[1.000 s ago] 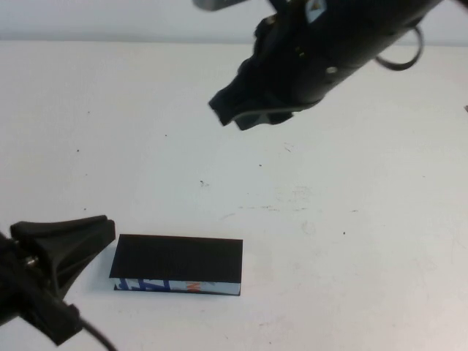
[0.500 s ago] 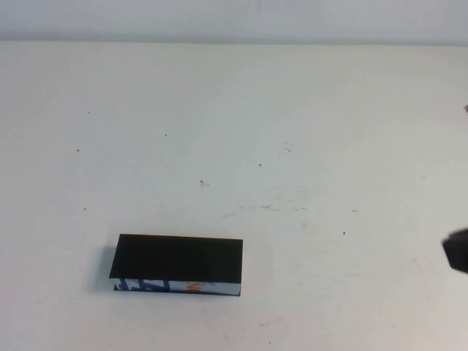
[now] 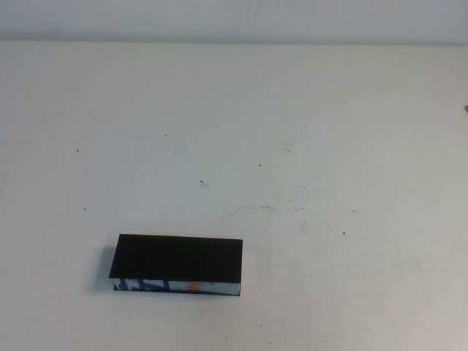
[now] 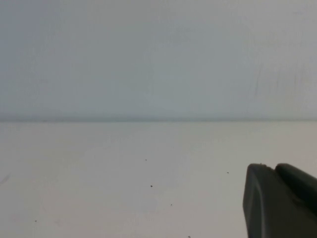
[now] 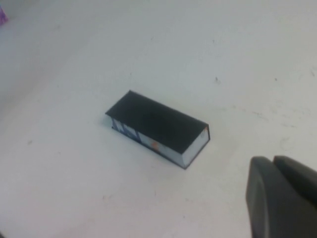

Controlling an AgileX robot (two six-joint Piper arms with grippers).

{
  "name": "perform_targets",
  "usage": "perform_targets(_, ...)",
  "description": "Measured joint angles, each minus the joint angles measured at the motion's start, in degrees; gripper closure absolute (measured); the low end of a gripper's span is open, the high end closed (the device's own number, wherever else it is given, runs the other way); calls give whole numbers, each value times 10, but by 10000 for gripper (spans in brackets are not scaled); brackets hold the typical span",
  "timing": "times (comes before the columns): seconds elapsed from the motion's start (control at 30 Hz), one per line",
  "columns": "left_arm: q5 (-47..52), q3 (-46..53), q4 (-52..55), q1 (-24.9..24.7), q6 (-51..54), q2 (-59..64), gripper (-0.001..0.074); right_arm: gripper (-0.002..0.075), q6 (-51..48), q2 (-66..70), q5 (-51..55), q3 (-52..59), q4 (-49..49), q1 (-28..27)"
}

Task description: Return glasses to glasses case

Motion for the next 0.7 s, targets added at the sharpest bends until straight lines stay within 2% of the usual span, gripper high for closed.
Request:
perform_targets(0.27, -2, 0, -2, 0, 0, 0, 736, 739, 0, -9, -147, 82, 31, 0)
perform_targets(0.7, -3, 0, -2, 0, 1, 0, 736, 739, 0, -9, -82, 87, 33, 0)
